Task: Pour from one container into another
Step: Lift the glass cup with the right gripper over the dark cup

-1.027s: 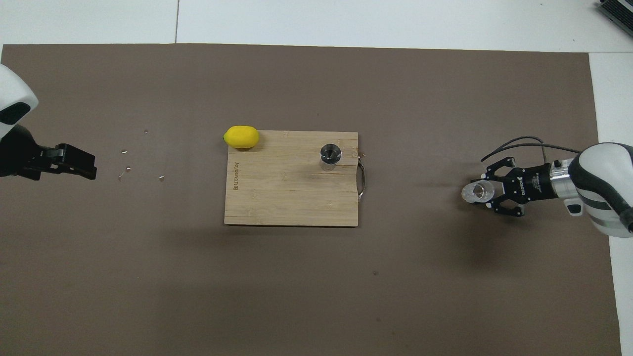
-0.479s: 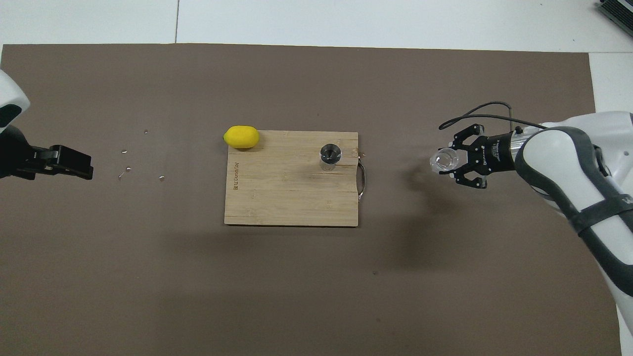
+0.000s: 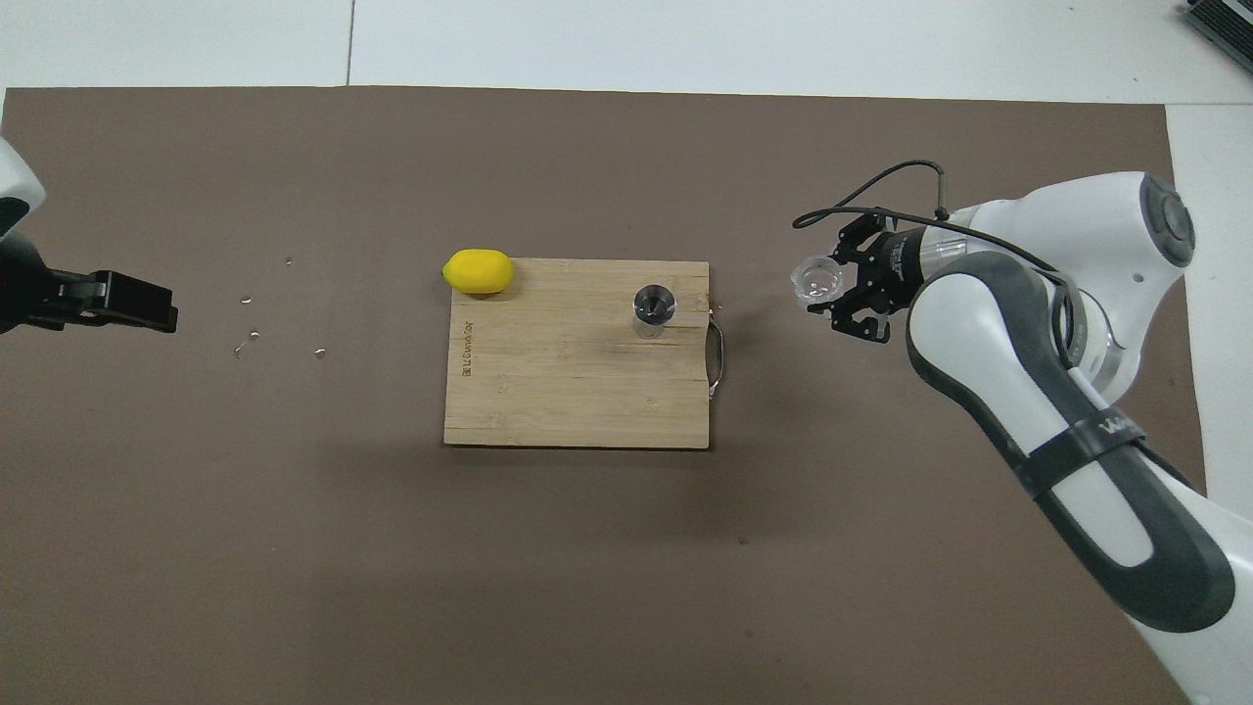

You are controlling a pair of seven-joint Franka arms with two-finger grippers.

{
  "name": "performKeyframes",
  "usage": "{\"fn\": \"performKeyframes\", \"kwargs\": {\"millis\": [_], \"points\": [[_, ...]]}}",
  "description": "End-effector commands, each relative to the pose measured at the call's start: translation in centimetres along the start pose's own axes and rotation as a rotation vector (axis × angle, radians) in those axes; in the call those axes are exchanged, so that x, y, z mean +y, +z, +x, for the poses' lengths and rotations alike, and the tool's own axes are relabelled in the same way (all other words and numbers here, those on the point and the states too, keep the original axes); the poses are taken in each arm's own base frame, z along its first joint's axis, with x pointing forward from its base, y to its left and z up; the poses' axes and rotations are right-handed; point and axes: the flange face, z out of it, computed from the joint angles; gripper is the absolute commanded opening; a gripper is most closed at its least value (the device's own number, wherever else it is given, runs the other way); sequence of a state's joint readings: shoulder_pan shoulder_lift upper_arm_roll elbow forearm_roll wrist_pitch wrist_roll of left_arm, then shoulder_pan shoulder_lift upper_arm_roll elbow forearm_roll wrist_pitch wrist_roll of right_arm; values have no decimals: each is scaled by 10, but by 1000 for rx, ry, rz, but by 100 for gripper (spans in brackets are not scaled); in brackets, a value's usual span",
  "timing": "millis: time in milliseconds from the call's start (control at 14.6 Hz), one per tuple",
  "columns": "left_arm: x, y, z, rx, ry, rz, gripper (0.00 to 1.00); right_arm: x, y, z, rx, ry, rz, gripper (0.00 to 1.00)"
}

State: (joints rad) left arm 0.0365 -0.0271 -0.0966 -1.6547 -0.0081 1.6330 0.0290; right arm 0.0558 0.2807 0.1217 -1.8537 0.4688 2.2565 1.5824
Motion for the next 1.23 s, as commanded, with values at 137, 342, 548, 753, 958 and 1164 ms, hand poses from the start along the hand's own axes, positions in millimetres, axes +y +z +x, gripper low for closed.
{"fn": "performKeyframes", "kwargs": {"millis": [137,342,548,753,958,1164], "points": [[-1,-3,-7,13,8,-7,100,-18,2,-57,69,65,51,0],[-1,-15,-8,11,2,-26,100,-13,7,-91,110,43,61,0],[-2,-21,-11,-12,2,-28,100,-6,12,-118,155,17,71,0],[-1,-18,-14,-21,5,-28,100,4,16,-136,213,-55,58,0],[5,-15,-17,-35,17,-27,100,17,22,-154,259,-122,41,0],[0,-15,-17,-35,8,-27,100,26,25,-167,306,-177,27,0]]}}
